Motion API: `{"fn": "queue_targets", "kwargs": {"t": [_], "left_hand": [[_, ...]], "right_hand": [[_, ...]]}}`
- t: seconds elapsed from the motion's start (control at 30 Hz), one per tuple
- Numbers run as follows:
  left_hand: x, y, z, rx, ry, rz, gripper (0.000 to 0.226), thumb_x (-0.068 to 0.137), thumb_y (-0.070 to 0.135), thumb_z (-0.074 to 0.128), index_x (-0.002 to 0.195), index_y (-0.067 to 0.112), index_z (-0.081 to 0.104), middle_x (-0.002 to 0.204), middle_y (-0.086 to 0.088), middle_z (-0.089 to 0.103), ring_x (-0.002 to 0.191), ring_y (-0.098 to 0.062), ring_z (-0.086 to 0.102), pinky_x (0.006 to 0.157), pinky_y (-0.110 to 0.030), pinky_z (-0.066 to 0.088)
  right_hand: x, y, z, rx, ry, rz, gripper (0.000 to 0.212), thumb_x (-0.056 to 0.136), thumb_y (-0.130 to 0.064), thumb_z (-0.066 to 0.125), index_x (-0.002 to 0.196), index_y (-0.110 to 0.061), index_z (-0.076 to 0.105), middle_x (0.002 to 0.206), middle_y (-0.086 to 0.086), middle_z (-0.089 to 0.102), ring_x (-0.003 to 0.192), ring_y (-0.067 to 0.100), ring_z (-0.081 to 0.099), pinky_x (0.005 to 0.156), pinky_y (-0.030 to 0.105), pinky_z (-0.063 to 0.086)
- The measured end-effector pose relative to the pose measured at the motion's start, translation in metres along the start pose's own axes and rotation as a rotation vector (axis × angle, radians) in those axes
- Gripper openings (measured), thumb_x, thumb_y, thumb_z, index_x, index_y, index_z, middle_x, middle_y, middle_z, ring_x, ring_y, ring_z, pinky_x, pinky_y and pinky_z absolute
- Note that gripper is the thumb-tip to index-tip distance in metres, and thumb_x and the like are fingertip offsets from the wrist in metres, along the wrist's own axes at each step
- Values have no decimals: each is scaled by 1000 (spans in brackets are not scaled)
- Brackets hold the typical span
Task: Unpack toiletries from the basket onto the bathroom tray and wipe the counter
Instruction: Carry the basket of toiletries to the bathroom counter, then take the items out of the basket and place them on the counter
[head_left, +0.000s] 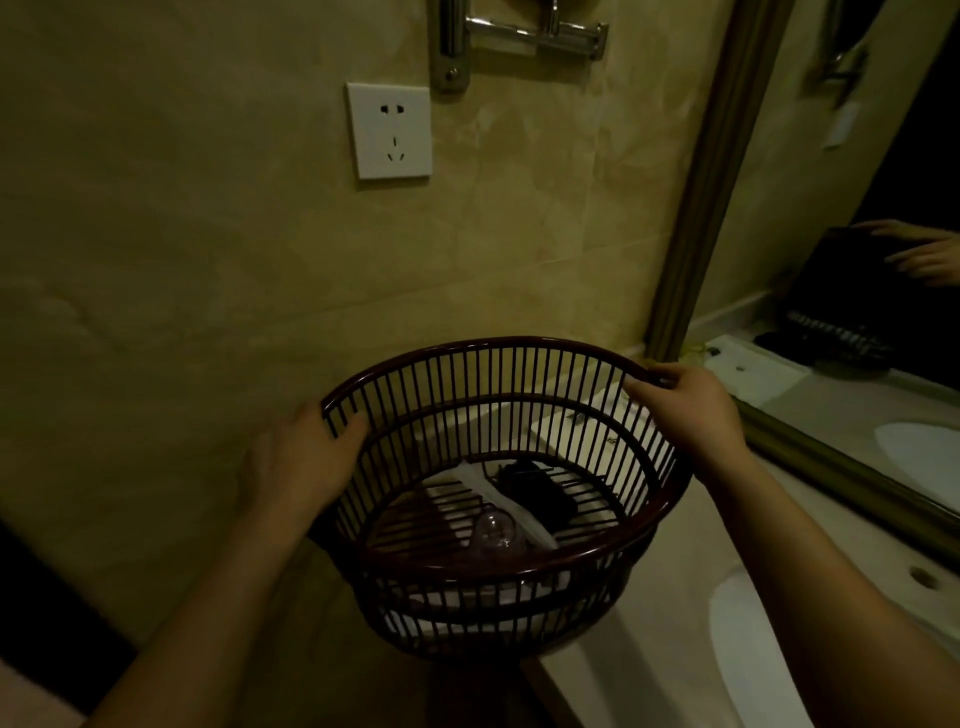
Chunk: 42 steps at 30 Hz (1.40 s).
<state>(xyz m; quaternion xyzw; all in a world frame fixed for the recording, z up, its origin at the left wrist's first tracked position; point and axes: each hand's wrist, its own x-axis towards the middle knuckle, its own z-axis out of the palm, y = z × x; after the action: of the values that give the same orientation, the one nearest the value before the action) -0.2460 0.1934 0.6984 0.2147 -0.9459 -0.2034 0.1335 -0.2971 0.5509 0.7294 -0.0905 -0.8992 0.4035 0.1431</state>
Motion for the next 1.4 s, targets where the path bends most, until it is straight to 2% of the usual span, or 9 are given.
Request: {"fn": "queue_targets", "kwargs": {"t": [0.27, 0.43, 0.6, 0.77, 0.9, 1.0, 1.2, 1.3, 1.4], "left_hand": [[24, 11, 29, 46, -67, 68, 76, 88, 70, 37, 136, 12, 43, 129, -22, 52, 113, -44, 52, 92, -51, 45], [30, 7, 39, 80, -38, 66, 73, 88, 67, 40, 128, 7, 49, 119, -24, 54, 106, -45, 55, 84, -47, 45], [29, 5, 45, 157, -17, 94, 76, 86, 67, 41, 133, 8, 45, 117, -24, 51, 101, -46, 55, 79, -47, 48], [32, 19, 48, 151, -87, 226, 90, 80, 78, 30, 154, 30, 13, 134, -19, 35, 120, -39, 41, 89, -48, 44], [56, 34, 54, 277, -188, 301, 95, 69, 90, 12, 151, 45, -5, 159, -16, 12, 140, -41, 19, 108, -63, 22], [71, 48, 62, 334, -174, 374, 92, 75, 86, 14, 153, 40, -4, 159, -13, 16, 138, -39, 23, 108, -63, 23], [73, 63, 81, 314, -137, 507, 84, 83, 78, 26, 150, 45, -12, 161, -8, 4, 144, -33, 5, 108, -66, 13], [73, 65, 84, 343, -148, 537, 84, 83, 79, 26, 148, 48, -17, 162, -10, -3, 146, -34, -3, 110, -67, 8], [74, 65, 86, 351, -128, 559, 85, 84, 79, 26, 146, 48, -22, 162, -12, -4, 145, -35, -3, 109, -68, 8]], "right_hand": [[20, 8, 8, -123, 32, 50, 51, 82, -50, 65, 124, -23, 63, 113, 0, 70, 100, 21, 65, 84, 48, 56], [34, 13, 11, -245, 6, -6, 55, 82, -53, 66, 128, -24, 60, 113, 0, 69, 97, 21, 65, 81, 45, 57], [41, 24, 15, -642, 36, -263, 59, 81, -53, 65, 131, -24, 52, 114, 3, 59, 97, 22, 59, 69, 34, 50], [43, 13, 27, -967, 91, -616, 67, 74, -53, 70, 132, -23, 52, 130, 9, 55, 116, 32, 49, 85, 44, 48], [48, -8, 42, -1051, -117, -828, 46, 73, -50, 69, 112, -27, 65, 114, 3, 63, 113, 30, 49, 85, 44, 44], [51, -24, 65, -1101, -317, -962, 40, 80, -44, 64, 116, -25, 63, 114, 4, 62, 111, 29, 50, 88, 43, 42], [28, -30, 133, -1014, -1057, -1055, 82, 83, -45, 69, 150, -34, 22, 148, 10, 35, 117, 33, 53, 68, 33, 49], [14, -21, 158, -1139, -1206, -1247, 83, 87, -40, 67, 152, -35, 17, 154, 16, 24, 117, 40, 53, 60, 31, 39], [7, -13, 168, -1165, -1296, -1273, 73, 91, -39, 64, 151, -29, 25, 148, 20, 33, 105, 39, 59, 61, 35, 41]]}}
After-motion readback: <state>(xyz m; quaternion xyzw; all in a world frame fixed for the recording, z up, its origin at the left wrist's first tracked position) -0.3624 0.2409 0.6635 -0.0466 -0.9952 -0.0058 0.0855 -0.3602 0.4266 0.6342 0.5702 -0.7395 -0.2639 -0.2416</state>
